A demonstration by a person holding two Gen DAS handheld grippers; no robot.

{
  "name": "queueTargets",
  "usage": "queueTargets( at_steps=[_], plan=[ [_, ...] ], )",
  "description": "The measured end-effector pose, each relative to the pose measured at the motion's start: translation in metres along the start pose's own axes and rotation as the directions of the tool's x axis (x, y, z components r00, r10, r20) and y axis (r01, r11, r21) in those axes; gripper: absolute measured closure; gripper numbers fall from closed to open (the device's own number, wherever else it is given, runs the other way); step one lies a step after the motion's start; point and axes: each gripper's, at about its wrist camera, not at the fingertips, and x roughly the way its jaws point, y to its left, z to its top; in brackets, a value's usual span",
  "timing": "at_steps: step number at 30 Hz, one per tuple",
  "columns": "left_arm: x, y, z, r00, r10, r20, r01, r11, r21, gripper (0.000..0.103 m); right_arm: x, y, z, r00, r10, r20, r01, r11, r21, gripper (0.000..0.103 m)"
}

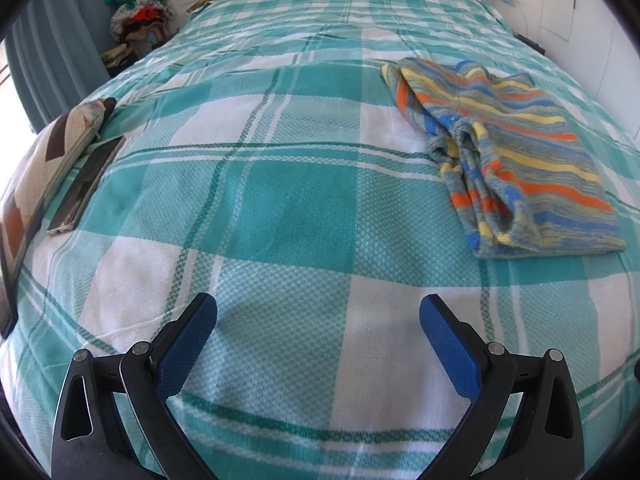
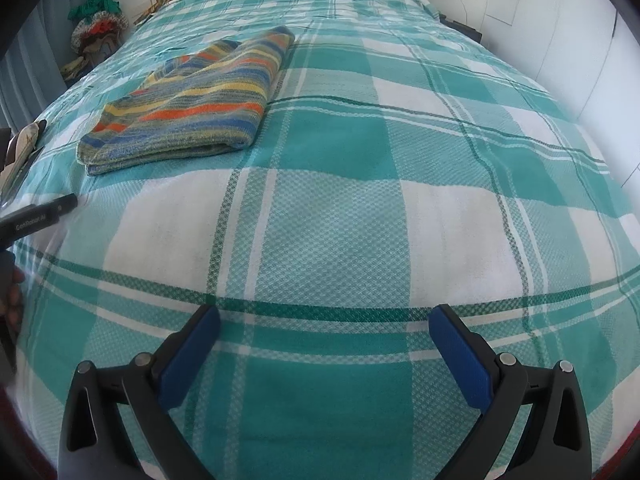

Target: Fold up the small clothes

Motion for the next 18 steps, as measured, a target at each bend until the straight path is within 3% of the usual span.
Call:
queueTargets(
  at_steps=[4, 8, 10, 14, 18],
  plan=[
    [-0.066, -0.006, -0.009, 0.994, -0.072, 0.076, 0.071, 0.997, 0.009, 0.001, -0.046, 0.005, 0.018, 0.997, -0.019, 0.075, 0.021, 0.999, -0.029, 0.0],
    [-0.113, -0.021, -0.018, 0.992, -0.079, 0.095, 0.077, 0.997, 0.025, 0.001, -0.076, 0.014, 0.03, 0.993, -0.019, 0.116, 0.027, 0.998, -0.063, 0.0],
    [-0.126, -0.028, -0.024, 0.994, -0.064, 0.091, 0.061, 0.998, 0.028, 0.001, -0.085, 0.018, 0.033, 0.993, -0.011, 0.12, 0.019, 0.998, -0.066, 0.0],
    [-0.144, -0.042, -0.033, 0.993, 0.046, 0.11, -0.052, 0.997, 0.052, 0.001, -0.101, 0.024, 0.034, 0.991, 0.015, 0.133, -0.005, 0.997, -0.076, 0.0],
    [-0.156, -0.044, -0.03, 0.993, 0.042, 0.107, -0.048, 0.997, 0.056, 0.001, -0.112, 0.028, 0.031, 0.989, 0.022, 0.144, -0.008, 0.995, -0.1, 0.0]
  ],
)
